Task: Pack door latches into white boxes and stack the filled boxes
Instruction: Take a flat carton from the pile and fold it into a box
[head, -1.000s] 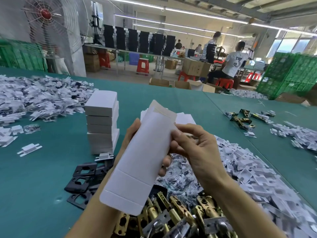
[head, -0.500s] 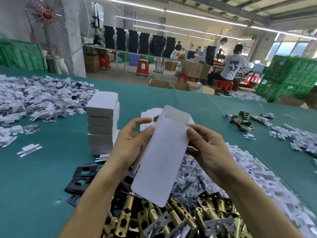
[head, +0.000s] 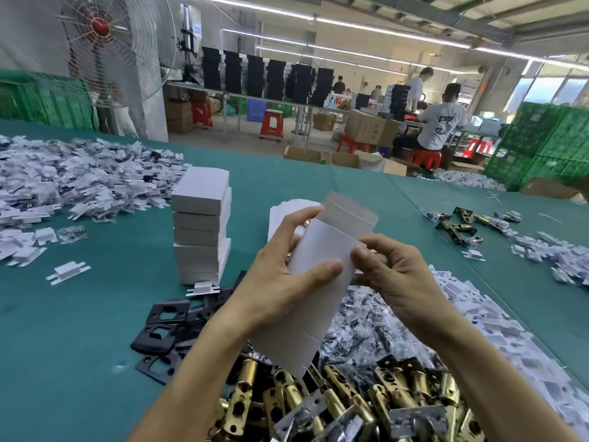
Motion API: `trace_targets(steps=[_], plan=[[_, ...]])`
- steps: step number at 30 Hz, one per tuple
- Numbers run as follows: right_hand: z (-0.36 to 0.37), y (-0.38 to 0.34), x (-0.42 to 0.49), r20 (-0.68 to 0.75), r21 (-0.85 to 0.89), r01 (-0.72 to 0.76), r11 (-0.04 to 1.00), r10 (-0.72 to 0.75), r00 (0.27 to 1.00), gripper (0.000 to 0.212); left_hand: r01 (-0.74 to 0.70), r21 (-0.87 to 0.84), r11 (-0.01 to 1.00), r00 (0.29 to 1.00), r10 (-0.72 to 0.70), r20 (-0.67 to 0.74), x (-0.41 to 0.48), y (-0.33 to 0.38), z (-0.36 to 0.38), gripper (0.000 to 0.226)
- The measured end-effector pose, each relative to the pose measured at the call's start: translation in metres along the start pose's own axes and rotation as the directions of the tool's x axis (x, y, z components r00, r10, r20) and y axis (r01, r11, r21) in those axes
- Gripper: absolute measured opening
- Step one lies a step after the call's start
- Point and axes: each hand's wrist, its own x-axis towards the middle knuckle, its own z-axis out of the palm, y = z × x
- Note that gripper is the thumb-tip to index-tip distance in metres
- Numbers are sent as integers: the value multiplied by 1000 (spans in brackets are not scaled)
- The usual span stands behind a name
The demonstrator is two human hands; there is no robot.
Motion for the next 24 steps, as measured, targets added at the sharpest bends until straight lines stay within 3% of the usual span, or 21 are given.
trace_targets(steps=[7, 10, 17, 21, 24], plan=[[0, -1, -6, 26, -59, 86, 995, -85, 996, 21, -22, -59, 998, 999, 24, 35, 0, -1, 3, 29], [-5, 3, -9, -48, -8, 123, 992, -123, 991, 22, -7, -121, 993, 999, 13, 48, 1, 1, 5, 21], [-1, 3, -11, -16, -7, 110, 994, -110, 994, 22, -66, -10, 998, 997, 66, -33, 2, -1, 8, 23], [2, -1, -9, -74, -119, 147, 982, -156, 985, 22, -46, 145, 988, 992, 63, -109, 2, -3, 15, 16], [7, -3, -9, -142, -174, 181, 968, -206, 968, 22, -23, 203, 979, 993, 46, -109, 0, -2, 15, 44]])
